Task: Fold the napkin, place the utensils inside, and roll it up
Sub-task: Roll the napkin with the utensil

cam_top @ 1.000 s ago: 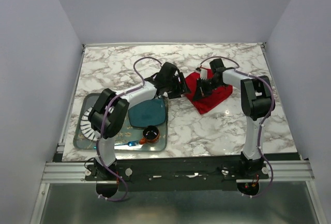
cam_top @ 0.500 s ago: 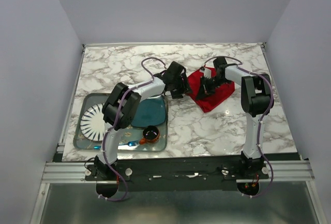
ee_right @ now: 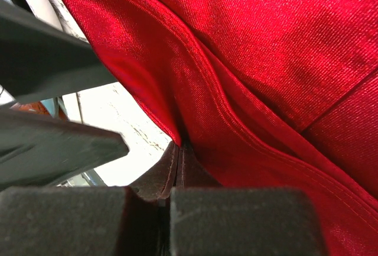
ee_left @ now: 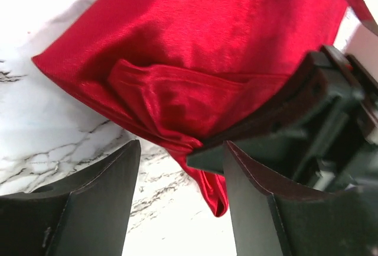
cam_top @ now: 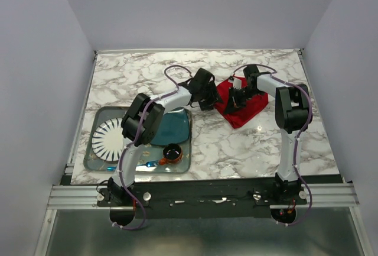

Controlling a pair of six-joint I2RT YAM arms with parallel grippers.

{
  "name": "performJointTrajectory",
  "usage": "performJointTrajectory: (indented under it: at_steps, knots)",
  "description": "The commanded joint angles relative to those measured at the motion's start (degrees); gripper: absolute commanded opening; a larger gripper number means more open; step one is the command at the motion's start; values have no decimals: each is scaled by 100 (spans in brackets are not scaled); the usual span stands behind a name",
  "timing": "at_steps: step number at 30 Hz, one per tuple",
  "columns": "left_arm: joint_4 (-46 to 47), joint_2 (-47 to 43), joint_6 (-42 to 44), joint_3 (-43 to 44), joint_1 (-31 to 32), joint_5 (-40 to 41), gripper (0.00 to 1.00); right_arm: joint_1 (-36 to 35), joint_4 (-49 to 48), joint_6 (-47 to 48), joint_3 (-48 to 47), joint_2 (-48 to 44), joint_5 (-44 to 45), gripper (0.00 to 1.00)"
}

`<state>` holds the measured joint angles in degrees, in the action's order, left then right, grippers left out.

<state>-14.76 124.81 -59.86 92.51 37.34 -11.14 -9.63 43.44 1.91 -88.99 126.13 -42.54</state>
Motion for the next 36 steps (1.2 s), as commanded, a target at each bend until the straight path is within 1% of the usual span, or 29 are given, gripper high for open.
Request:
performJointTrajectory:
  at_steps: [1, 5, 8, 9, 11, 12, 14, 15, 17, 18, 19, 21, 23, 24, 25, 27, 28, 30, 31, 34, 36]
  knots:
    - [-500, 298, -500, 311, -25, 120, 65, 22, 68, 81, -31, 158, 589, 0]
    - [-545, 438, -729, 390, -69, 191, 64, 22, 15, 90, 13, 88, 721, 0]
    - [-589, 553, -747, 522, -87, 330, 61, 22, -28, 143, 48, 9, 827, 1]
    - [-598, 596, -712, 557, -104, 384, 56, 14, -55, 151, 75, -18, 844, 2]
    - [-607, 684, -668, 636, -122, 314, 51, 5, -134, 143, 128, -114, 976, 4]
    - [-572, 737, -633, 637, -165, 305, 43, -21, -143, 151, 136, -132, 1037, 4]
    - [-563, 729, -598, 541, -183, 349, 34, -65, -169, 204, 145, -219, 1143, 6]
    - [-450, 659, -563, 470, -201, 314, 27, -135, -169, 291, 154, -263, 1187, 6]
    - [-492, 597, -466, 373, -201, 366, 16, -206, -204, 345, 224, -351, 1432, 8]
    - [-571, 527, -396, 347, -201, 384, 4, -267, -213, 371, 250, -456, 1485, 9]
    - [-589, 474, -378, 260, -210, 367, 0, -302, -274, 371, 285, -518, 1556, 12]
    - [-598, 334, -386, 154, -210, 349, 0, -451, -388, 293, 495, -789, 1679, 16]
    - [-607, 263, -439, 22, -201, 244, 0, -592, -678, 240, 724, -1080, 1889, 24]
    - [-607, 211, -474, -31, -201, 148, 0, -732, -801, 118, 1004, -1229, 2003, 27]
    - [-607, 184, -518, -101, -201, 112, 0, -803, -1054, 55, 1172, -1587, 2187, 33]
    - [-598, 79, -536, -189, -201, 68, 0, -987, -1337, -111, 1488, -1958, 2346, 37]
    - [-572, 43, -527, -285, -210, 59, 0, -1041, -1564, -138, 1768, -2239, 2443, 41]
    - [-554, -62, -518, -382, -201, 50, 0, -1242, -1698, -121, 1972, -2513, 2601, 45]
    - [-554, -89, -510, -470, -210, 7, 0, -1330, -1855, -86, 2165, -2610, 2802, 48]
    - [-466, -212, -536, -672, -227, -81, 0, -1682, -2198, -16, 2412, -2883, 3067, 51]
    - [-414, -273, -580, -743, -236, -213, 0, -1918, -2366, 11, 2597, -2979, 3550, 53]
